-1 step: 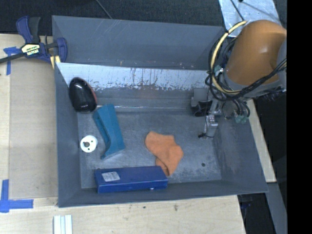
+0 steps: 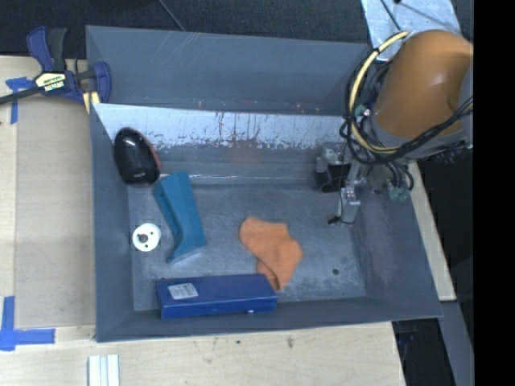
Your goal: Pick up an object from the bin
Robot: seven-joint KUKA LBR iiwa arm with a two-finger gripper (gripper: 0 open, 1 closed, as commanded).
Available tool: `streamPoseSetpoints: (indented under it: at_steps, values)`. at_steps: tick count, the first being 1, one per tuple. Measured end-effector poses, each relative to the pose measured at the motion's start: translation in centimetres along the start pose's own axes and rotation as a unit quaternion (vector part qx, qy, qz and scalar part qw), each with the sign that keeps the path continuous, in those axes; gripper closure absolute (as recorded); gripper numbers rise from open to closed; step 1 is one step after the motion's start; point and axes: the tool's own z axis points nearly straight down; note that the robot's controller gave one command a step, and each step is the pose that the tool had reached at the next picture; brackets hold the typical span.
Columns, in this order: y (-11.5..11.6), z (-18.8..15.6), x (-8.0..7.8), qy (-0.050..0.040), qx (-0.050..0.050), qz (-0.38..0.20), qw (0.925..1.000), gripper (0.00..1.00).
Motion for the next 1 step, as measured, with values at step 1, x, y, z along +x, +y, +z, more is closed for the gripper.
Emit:
streamPoseSetpoints:
  at_steps: [1]
  values:
    - [2.03, 4.15, -3.24, -0.0044, 0.001, -0.020, 0.9998, 0.00]
